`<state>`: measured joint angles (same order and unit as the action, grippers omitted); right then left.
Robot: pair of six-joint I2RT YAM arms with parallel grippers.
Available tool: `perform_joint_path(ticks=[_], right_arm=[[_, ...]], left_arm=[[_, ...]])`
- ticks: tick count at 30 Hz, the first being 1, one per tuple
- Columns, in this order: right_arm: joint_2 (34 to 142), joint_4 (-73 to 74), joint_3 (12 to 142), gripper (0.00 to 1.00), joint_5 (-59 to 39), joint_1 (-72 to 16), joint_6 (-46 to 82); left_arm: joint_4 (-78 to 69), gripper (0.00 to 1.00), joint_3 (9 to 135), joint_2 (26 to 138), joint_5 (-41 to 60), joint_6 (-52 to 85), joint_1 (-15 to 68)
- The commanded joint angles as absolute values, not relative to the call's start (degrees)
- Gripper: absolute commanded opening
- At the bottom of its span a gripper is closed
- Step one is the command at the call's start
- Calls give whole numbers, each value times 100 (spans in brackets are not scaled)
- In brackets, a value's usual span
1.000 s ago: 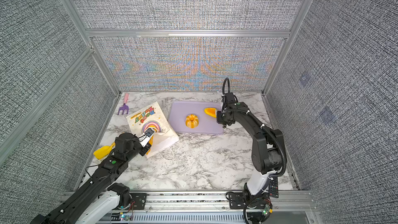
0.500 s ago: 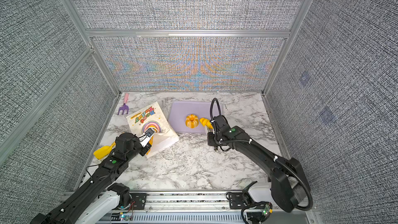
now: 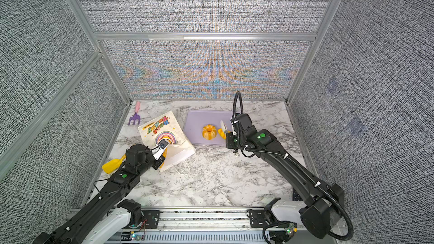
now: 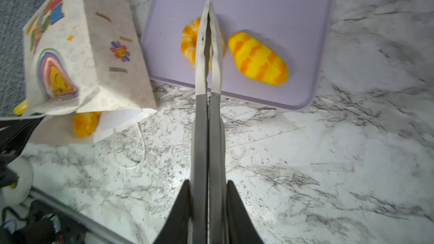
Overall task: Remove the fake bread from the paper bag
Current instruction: 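Swing the tongs from the tray toward the paper bag mouth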
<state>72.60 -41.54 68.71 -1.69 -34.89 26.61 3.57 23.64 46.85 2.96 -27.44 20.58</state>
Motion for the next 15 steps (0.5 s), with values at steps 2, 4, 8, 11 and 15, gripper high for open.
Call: perform_joint_path(ticks=[2, 4, 8, 11, 15], right_arm=[[6896, -3873, 6317, 1, -838, -3895, 3192], [6592, -3486, 5849, 5, -913, -4296, 3663], [6189, -2875, 5089, 23, -890, -5168, 4483], [6204, -2544, 4869, 33, -800, -5755, 4873], [6556, -1666, 4710, 40, -891, -6125, 5205]], left_arm=[[377, 0, 2377, 4760, 223, -2627, 2054], [371, 0, 2382, 4796, 211, -2555, 2057], [282, 0, 2404, 4856, 172, -2438, 2052], [279, 0, 2443, 4925, 163, -2413, 2052], [298, 0, 2478, 4958, 115, -2391, 2057]])
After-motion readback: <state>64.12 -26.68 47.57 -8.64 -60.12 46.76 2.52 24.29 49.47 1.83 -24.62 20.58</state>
